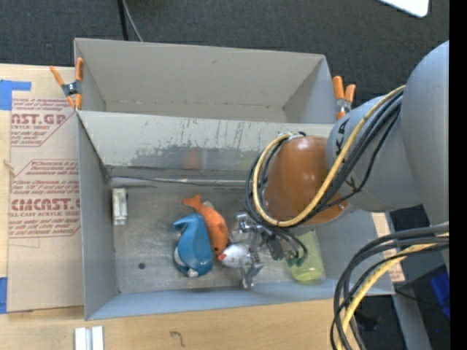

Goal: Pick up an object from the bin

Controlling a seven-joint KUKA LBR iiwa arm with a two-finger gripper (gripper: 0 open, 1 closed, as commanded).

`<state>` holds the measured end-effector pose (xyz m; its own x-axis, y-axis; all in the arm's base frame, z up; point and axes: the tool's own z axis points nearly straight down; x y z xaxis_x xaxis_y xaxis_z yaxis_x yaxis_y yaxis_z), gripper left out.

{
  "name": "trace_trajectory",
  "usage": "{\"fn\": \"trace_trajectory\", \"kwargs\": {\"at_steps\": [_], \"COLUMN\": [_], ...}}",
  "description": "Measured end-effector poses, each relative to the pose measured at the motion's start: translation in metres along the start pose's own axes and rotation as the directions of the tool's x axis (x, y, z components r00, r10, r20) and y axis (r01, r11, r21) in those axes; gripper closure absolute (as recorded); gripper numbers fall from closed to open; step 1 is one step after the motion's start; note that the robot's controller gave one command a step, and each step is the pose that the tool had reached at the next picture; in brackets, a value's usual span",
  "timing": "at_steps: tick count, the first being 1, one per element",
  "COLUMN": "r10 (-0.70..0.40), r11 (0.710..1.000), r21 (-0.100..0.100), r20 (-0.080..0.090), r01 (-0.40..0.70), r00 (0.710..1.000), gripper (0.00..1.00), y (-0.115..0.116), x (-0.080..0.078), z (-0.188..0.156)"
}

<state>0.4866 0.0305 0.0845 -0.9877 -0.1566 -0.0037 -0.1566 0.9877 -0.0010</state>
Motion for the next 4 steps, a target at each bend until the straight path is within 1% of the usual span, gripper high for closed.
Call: {"fn": "trace_trajectory", "kwargs": {"at_steps": [1,2,3,4], "r10": [-0.001,-0.001,-0.001,-0.001], "r11": [1.0,1.0,1.0,1.0], "r21": [-0.001,-0.001,-0.001,-0.001], "r20": [-0.005,-0.002,-0.006,-0.006], "r01": [0.001,0.001,0.001,0.001], "r00": [1.0,1.0,1.0,1.0], "gripper": [1.0,1.0,1.0,1.0], "y": [0.0,0.001,0.001,0.001], "x": [0.001,0.0,0.0,0.001], "z": [-0.018,-0.032,-0.043,-0.057]}}
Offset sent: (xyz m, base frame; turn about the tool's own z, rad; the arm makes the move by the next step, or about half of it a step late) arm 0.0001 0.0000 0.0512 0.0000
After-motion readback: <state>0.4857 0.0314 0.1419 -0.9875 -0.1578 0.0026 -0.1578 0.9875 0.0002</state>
